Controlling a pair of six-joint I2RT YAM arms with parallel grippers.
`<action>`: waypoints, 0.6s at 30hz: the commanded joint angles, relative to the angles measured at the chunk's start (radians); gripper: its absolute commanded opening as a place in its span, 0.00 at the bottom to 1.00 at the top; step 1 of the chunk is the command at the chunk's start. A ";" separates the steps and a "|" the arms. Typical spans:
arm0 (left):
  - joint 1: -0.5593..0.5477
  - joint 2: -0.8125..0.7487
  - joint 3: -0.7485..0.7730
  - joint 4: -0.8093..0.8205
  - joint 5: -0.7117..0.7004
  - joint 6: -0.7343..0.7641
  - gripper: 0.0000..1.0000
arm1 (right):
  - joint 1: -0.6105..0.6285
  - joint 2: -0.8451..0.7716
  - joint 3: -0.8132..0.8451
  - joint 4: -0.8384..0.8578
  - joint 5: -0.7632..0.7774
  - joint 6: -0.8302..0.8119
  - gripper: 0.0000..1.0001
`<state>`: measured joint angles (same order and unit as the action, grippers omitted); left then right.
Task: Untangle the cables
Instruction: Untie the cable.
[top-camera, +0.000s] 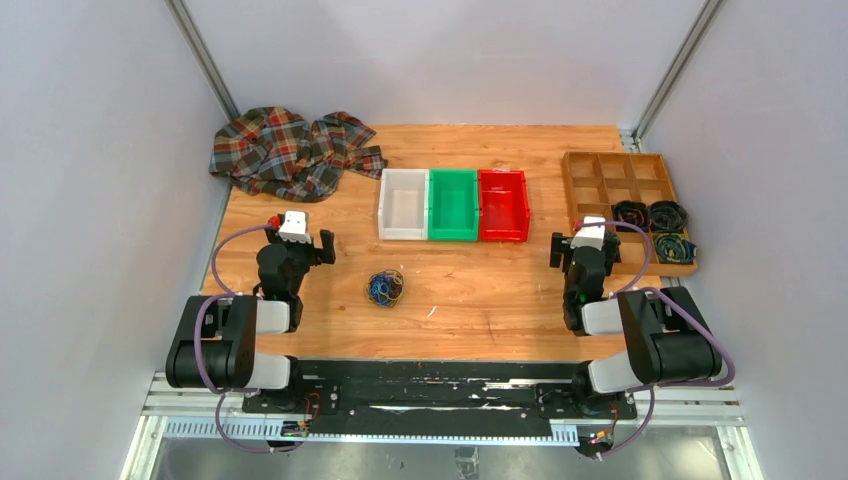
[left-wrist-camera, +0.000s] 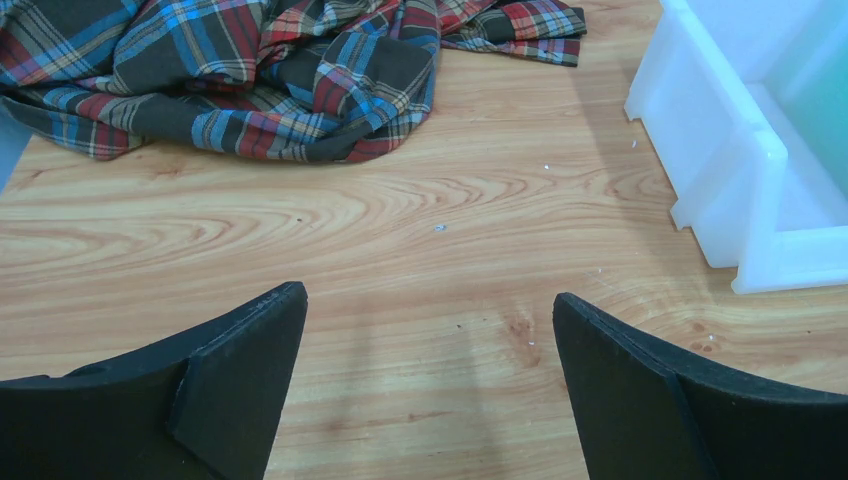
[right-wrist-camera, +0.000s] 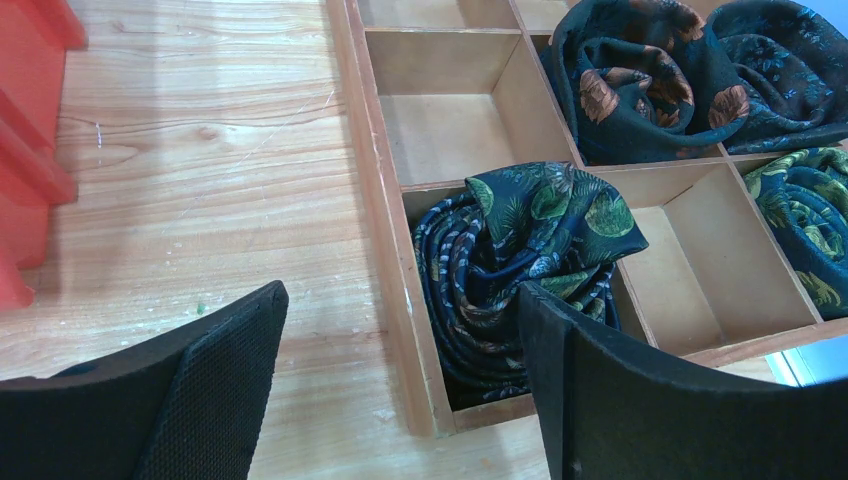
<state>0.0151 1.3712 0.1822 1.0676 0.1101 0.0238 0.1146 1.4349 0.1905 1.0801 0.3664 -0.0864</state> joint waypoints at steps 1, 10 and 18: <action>-0.004 -0.003 0.003 0.028 -0.010 0.014 0.98 | -0.016 -0.005 0.010 0.026 0.000 -0.003 0.84; -0.003 -0.006 -0.005 0.046 0.023 0.026 0.98 | -0.032 -0.012 0.012 0.015 -0.028 0.007 0.85; 0.013 -0.220 0.259 -0.632 0.094 0.084 0.98 | 0.020 -0.299 0.186 -0.541 0.147 0.111 0.85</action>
<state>0.0193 1.2568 0.2489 0.8375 0.1448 0.0406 0.1165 1.2747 0.2344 0.8837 0.4202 -0.0799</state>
